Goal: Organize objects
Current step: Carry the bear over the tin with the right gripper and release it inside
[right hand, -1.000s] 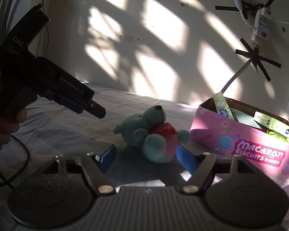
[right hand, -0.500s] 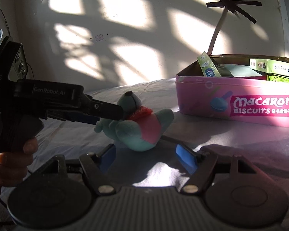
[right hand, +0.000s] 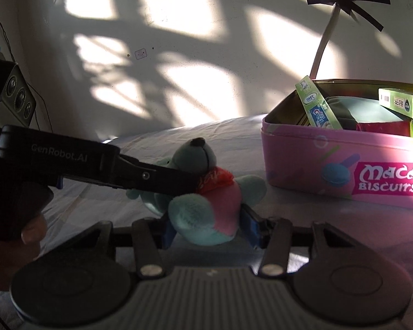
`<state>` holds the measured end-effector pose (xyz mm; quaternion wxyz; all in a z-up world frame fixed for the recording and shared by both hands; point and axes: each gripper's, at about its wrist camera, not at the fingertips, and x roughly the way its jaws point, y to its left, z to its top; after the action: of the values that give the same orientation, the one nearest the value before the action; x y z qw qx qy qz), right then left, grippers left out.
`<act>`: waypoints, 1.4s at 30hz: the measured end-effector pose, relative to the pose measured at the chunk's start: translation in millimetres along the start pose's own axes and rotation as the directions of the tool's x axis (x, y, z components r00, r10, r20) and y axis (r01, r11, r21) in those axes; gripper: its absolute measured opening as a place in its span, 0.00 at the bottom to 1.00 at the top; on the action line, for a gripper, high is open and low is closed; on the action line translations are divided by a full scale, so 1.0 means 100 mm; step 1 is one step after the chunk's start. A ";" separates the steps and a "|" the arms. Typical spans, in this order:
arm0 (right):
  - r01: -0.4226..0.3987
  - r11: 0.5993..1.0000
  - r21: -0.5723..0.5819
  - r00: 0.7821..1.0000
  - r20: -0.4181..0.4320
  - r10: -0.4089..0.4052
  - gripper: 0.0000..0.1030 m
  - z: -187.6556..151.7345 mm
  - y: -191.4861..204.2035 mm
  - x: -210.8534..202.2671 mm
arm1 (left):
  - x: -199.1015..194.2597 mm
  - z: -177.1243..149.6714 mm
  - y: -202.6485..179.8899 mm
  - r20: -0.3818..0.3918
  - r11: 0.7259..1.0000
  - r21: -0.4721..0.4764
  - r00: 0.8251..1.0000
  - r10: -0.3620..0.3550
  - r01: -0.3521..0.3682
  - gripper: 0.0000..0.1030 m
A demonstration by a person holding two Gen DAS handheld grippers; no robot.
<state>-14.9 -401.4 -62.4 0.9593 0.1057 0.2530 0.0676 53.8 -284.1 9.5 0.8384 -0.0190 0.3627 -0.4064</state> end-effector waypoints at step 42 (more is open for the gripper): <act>-0.059 0.998 0.016 0.994 -0.095 0.061 0.46 -0.33 0.39 -0.14 | -0.47 -0.69 -0.56 0.116 0.904 0.136 0.913 0.391 -0.404 0.65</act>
<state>-46.3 -360.7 -74.1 0.9429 0.1160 0.2957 0.0997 -45.8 -270.7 5.2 0.9173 0.1041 0.2893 -0.2531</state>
